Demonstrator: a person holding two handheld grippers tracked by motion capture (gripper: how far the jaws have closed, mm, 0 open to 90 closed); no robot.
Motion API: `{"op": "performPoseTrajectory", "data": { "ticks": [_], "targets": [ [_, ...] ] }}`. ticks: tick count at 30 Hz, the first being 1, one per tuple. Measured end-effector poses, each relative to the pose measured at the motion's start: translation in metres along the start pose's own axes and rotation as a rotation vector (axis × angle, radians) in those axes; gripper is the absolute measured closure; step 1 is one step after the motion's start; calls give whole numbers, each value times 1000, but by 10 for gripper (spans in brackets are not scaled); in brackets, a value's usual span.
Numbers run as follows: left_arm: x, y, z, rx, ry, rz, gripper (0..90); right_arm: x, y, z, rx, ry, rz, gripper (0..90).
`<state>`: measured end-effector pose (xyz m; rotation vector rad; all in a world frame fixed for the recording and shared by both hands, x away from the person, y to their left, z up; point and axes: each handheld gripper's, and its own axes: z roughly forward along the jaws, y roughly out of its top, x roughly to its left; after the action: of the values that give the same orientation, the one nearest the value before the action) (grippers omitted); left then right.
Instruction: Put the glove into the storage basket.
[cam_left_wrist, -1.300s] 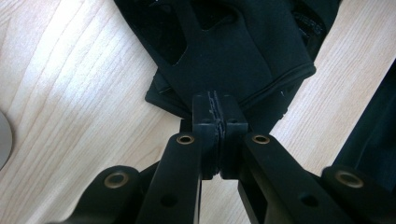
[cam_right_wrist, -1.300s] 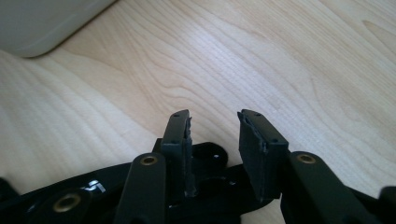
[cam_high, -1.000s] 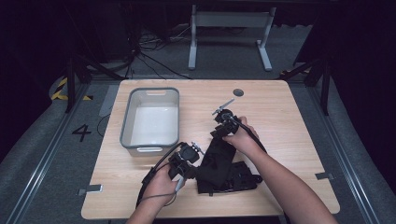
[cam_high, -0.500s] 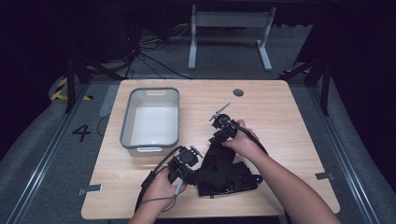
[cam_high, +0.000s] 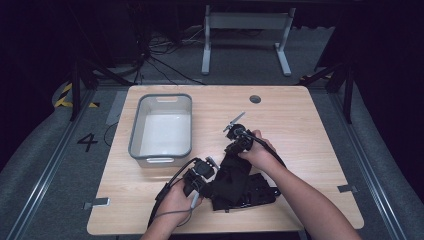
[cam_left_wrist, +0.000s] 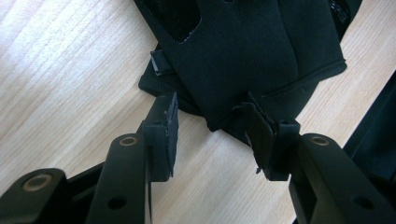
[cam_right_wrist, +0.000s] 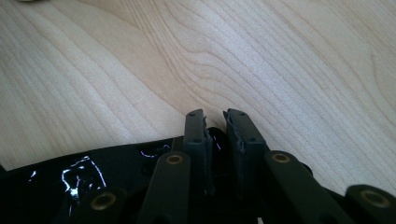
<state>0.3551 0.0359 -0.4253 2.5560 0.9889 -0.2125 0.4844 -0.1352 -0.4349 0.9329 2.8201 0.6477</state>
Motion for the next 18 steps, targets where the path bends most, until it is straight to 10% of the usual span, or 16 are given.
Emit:
{"op": "performPoseTrajectory", "data": {
  "ticks": [10,18],
  "targets": [
    [-4,5,5,14,32,10,814,1,-1,0,-10,-17,-3,789],
    [-10,4,-11,-32,44,24,836,2,-4,-22,-47,-40,9,800]
  ]
}}
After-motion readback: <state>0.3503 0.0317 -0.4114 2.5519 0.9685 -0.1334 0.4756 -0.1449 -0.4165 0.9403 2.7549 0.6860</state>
